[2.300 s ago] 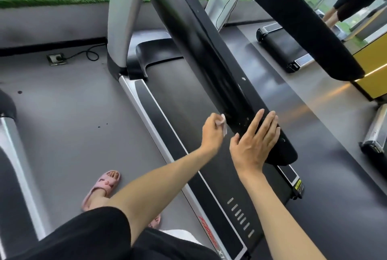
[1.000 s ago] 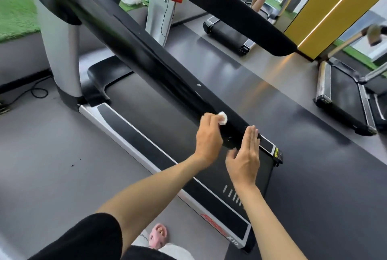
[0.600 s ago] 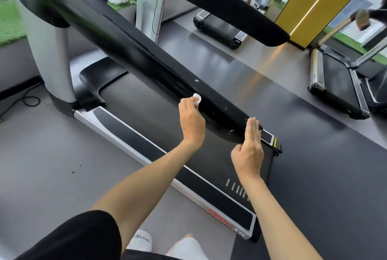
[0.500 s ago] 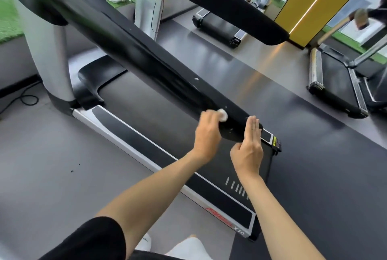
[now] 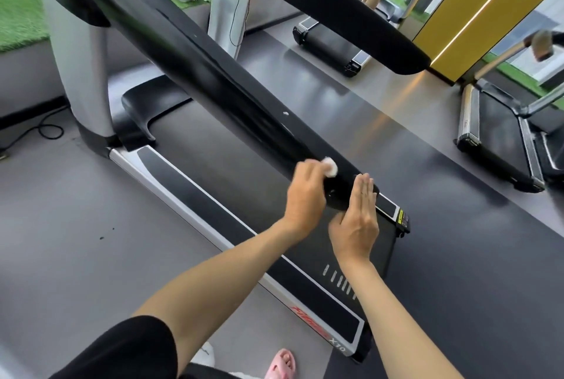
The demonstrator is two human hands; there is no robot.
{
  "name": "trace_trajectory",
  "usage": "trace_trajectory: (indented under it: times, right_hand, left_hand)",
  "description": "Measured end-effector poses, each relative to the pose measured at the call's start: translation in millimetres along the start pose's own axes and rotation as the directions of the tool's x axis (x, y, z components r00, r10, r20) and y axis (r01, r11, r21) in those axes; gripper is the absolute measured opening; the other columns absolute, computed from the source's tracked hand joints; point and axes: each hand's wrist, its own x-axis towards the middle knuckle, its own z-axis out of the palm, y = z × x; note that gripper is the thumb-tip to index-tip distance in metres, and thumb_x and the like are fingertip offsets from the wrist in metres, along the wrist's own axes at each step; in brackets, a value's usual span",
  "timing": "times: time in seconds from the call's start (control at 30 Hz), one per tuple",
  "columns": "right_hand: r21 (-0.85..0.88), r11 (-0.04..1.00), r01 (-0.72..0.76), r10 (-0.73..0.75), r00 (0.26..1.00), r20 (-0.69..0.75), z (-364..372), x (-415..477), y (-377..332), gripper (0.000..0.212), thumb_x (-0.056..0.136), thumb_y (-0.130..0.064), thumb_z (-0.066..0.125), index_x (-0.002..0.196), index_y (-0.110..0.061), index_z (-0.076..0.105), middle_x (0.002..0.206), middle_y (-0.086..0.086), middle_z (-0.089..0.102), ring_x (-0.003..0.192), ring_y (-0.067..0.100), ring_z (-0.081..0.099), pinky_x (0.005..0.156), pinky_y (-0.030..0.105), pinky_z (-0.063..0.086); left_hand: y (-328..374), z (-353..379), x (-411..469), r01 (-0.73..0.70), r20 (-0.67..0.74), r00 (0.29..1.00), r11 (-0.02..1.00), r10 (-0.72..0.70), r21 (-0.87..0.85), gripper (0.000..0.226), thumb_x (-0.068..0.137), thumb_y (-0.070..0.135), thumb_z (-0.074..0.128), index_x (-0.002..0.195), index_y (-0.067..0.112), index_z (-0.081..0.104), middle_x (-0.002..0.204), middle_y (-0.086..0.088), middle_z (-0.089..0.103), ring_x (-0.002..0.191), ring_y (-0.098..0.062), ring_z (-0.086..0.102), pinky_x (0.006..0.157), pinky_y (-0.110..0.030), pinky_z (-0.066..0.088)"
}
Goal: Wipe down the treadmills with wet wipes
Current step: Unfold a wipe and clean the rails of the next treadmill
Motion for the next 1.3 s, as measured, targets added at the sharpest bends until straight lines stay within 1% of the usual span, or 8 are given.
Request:
trace_trajectory:
  times: [0.17, 0.47, 0.73, 0.83, 0.93, 1.03, 1.2, 1.3]
  right_hand:
    - [-0.025, 0.995, 0.092, -0.092, 0.995, 0.026, -4.5, 0.2, 13.1, 0.073, 0.07, 0.022, 0.052, 0.14, 0.009, 0.039, 0.145, 0.024, 0.042, 0.136, 0.034, 0.039, 0.106, 0.047, 0.043]
    - [-0.017, 0.996, 0.087, -0.086, 0.994, 0.066, -7.2, 1.0, 12.0, 0.083, 0.06, 0.021, 0.05, 0.141, 0.006, 0.039, 0.146, 0.022, 0.042, 0.137, 0.033, 0.039, 0.104, 0.047, 0.045]
    - [-0.047, 0.99, 0.136, -0.132, 0.988, 0.082, -9.1, 1.8, 18.2, 0.081, 0.063, 0.019, 0.05, 0.142, 0.005, 0.04, 0.148, 0.021, 0.04, 0.139, 0.032, 0.036, 0.112, 0.044, 0.035]
    - [-0.041, 0.992, 0.121, -0.117, 0.989, 0.091, -10.3, 1.3, 15.3, 0.083, 0.062, 0.019, 0.053, 0.142, 0.005, 0.039, 0.148, 0.021, 0.04, 0.139, 0.032, 0.037, 0.112, 0.045, 0.036]
    - [-0.026, 0.996, 0.089, -0.086, 0.993, 0.081, -8.4, 1.3, 10.9, 0.082, 0.062, 0.019, 0.052, 0.142, 0.005, 0.039, 0.147, 0.021, 0.04, 0.139, 0.032, 0.037, 0.111, 0.046, 0.037]
    - [-0.023, 0.997, 0.073, -0.072, 0.995, 0.075, -7.5, 0.6, 9.0, 0.082, 0.063, 0.021, 0.051, 0.142, 0.005, 0.039, 0.147, 0.021, 0.04, 0.139, 0.033, 0.036, 0.111, 0.046, 0.037]
    - [-0.051, 0.996, 0.07, -0.067, 0.995, 0.074, -5.9, 0.0, 10.2, 0.083, 0.063, 0.02, 0.051, 0.143, 0.004, 0.038, 0.148, 0.021, 0.039, 0.14, 0.032, 0.035, 0.112, 0.046, 0.036]
    - [-0.052, 0.997, 0.052, -0.049, 0.997, 0.064, -6.7, -0.9, 6.6, 0.081, 0.063, 0.02, 0.05, 0.142, 0.005, 0.039, 0.148, 0.022, 0.039, 0.139, 0.033, 0.036, 0.112, 0.046, 0.035]
  left_hand:
    - [1.0, 0.5, -30.1, -0.112, 0.25, 0.961, 0.993, 0.12, -0.049, 0.024, 0.085, 0.002, 0.055, 0.106, 0.013, 0.055, 0.098, -0.002, 0.051, 0.089, -0.013, 0.048, 0.058, -0.037, 0.053]
    - [-19.1, -19.1, 40.9, 0.286, -0.289, 0.917, 0.958, -0.275, -0.003, 0.019, 0.087, -0.009, 0.047, 0.096, -0.001, 0.061, 0.092, -0.008, 0.052, 0.085, -0.02, 0.051, 0.075, -0.027, 0.045]
    - [-10.9, -2.7, -39.5, -0.077, 0.187, 0.981, 0.993, 0.059, 0.092, 0.027, 0.084, 0.0, 0.048, 0.103, 0.018, 0.049, 0.099, -0.002, 0.049, 0.086, -0.016, 0.048, 0.053, -0.035, 0.05]
    - [-40.7, -36.7, -18.1, 0.147, 0.008, 0.989, 0.976, -0.15, 0.163, 0.026, 0.084, -0.007, 0.045, 0.1, 0.013, 0.049, 0.099, -0.004, 0.044, 0.08, -0.021, 0.045, 0.058, -0.038, 0.045]
    - [-53.4, -47.5, 27.2, 0.463, -0.207, 0.869, 0.886, -0.449, 0.024, 0.016, 0.092, -0.008, 0.043, 0.099, -0.002, 0.056, 0.096, -0.005, 0.044, 0.079, -0.019, 0.045, 0.069, -0.033, 0.04]
    - [-33.6, -23.9, 32.1, 0.46, -0.245, 0.857, 0.888, -0.452, -0.03, 0.016, 0.088, -0.012, 0.048, 0.094, -0.001, 0.058, 0.093, -0.007, 0.048, 0.085, -0.025, 0.051, 0.075, -0.025, 0.039]
    - [-15.4, 2.7, -51.7, 0.067, 0.316, 0.944, 0.994, -0.09, 0.084, 0.021, 0.083, -0.011, 0.05, 0.091, 0.008, 0.054, 0.093, -0.003, 0.05, 0.085, -0.02, 0.048, 0.066, -0.035, 0.045]
    - [-36.3, -12.8, -55.8, 0.186, 0.243, 0.945, 0.971, -0.219, 0.154, 0.017, 0.088, -0.007, 0.05, 0.095, 0.009, 0.051, 0.094, -0.003, 0.045, 0.078, -0.024, 0.046, 0.058, -0.037, 0.04]
